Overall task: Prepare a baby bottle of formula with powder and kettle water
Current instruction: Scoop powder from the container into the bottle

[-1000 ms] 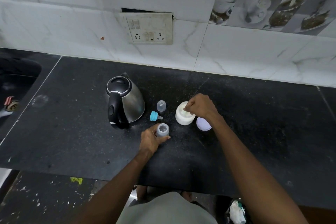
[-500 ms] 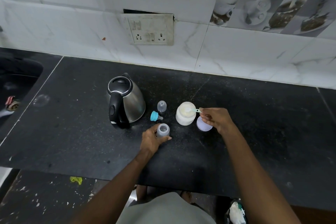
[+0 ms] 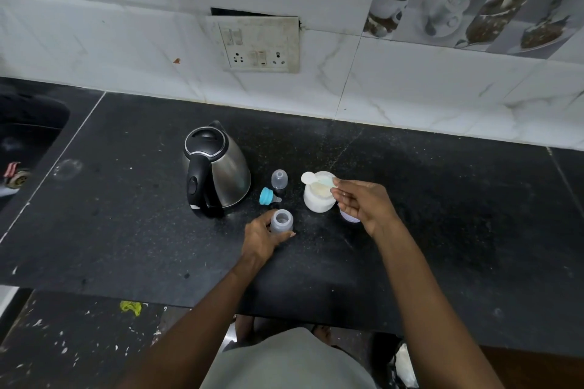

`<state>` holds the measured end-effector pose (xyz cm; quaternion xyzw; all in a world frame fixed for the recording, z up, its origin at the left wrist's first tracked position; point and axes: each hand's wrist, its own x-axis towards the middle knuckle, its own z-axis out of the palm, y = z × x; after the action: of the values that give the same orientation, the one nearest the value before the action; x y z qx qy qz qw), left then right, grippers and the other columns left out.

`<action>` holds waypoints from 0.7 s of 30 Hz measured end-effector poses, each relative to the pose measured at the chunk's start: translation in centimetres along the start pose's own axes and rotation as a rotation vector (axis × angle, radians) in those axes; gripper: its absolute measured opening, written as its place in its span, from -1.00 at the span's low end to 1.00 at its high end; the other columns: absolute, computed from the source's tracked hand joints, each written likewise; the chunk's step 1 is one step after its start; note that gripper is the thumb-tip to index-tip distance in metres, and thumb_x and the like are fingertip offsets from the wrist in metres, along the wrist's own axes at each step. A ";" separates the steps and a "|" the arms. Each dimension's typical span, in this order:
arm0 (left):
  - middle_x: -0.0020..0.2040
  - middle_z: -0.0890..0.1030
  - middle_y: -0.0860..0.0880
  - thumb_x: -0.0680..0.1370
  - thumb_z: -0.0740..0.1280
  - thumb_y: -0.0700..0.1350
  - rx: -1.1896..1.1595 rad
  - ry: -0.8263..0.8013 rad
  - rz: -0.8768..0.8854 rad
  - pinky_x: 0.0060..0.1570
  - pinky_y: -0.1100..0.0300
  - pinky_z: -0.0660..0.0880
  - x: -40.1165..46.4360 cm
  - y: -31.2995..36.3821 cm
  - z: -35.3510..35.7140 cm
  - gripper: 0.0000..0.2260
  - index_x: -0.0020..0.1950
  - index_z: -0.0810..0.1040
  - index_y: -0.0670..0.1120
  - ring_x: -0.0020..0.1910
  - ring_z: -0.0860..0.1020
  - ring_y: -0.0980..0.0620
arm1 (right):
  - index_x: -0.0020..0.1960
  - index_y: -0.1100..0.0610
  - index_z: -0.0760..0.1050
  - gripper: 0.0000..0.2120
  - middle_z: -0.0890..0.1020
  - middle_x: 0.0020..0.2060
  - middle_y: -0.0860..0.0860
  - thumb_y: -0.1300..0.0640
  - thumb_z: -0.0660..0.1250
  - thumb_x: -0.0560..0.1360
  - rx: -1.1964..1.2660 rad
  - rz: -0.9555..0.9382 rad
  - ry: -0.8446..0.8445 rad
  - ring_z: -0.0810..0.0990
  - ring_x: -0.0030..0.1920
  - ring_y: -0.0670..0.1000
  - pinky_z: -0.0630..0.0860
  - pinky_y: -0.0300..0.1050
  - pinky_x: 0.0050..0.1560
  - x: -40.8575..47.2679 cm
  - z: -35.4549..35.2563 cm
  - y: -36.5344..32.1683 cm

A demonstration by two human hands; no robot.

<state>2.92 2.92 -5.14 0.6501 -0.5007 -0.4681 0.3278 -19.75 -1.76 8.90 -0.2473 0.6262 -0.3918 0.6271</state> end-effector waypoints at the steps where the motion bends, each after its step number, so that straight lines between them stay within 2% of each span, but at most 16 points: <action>1: 0.07 0.73 0.08 0.33 0.70 -0.19 0.001 0.004 0.001 0.11 0.50 0.51 0.0 0.0 0.0 -0.52 0.21 0.69 -0.05 0.05 0.67 0.16 | 0.09 0.23 0.69 -0.74 0.78 -0.09 0.13 0.13 0.57 0.46 -0.012 0.003 -0.010 0.75 -0.16 -0.07 0.63 -0.23 -0.19 -0.4 0.6 0.4; 5: 0.07 0.73 0.08 0.34 0.69 -0.20 0.004 0.000 -0.001 0.08 0.49 0.51 -0.1 0.1 -0.2 -0.53 0.22 0.69 -0.08 0.02 0.66 0.18 | 0.04 0.20 0.70 -0.81 0.77 -0.12 0.12 0.12 0.55 0.48 -0.051 0.042 -0.053 0.72 -0.20 -0.07 0.63 -0.23 -0.19 -1.7 2.8 2.8; 12: 0.12 0.75 0.05 0.32 0.71 -0.12 0.029 0.014 -0.011 0.29 0.07 0.60 0.0 -0.4 -0.4 -0.46 0.28 0.68 -0.03 0.13 0.70 0.07 | 0.01 0.22 0.71 -0.81 0.77 -0.12 0.17 0.12 0.57 0.48 -0.128 0.057 -0.051 0.70 -0.26 -0.08 0.59 -0.24 -0.25 -2.2 3.9 5.9; 21: 0.17 0.74 0.04 0.33 0.71 -0.11 0.050 0.004 -0.002 0.34 0.09 0.57 0.2 -0.4 -0.5 -0.43 0.31 0.66 -0.04 0.17 0.67 0.08 | 0.00 0.21 0.72 -0.81 0.77 -0.18 0.14 0.10 0.56 0.49 -0.164 -0.005 -0.003 0.69 -0.27 -0.08 0.59 -0.22 -0.27 -1.6 3.9 7.0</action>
<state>3.53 2.86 -5.36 0.6596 -0.5109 -0.4546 0.3119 -14.50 2.83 4.62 -0.3001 0.6545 -0.3403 0.6048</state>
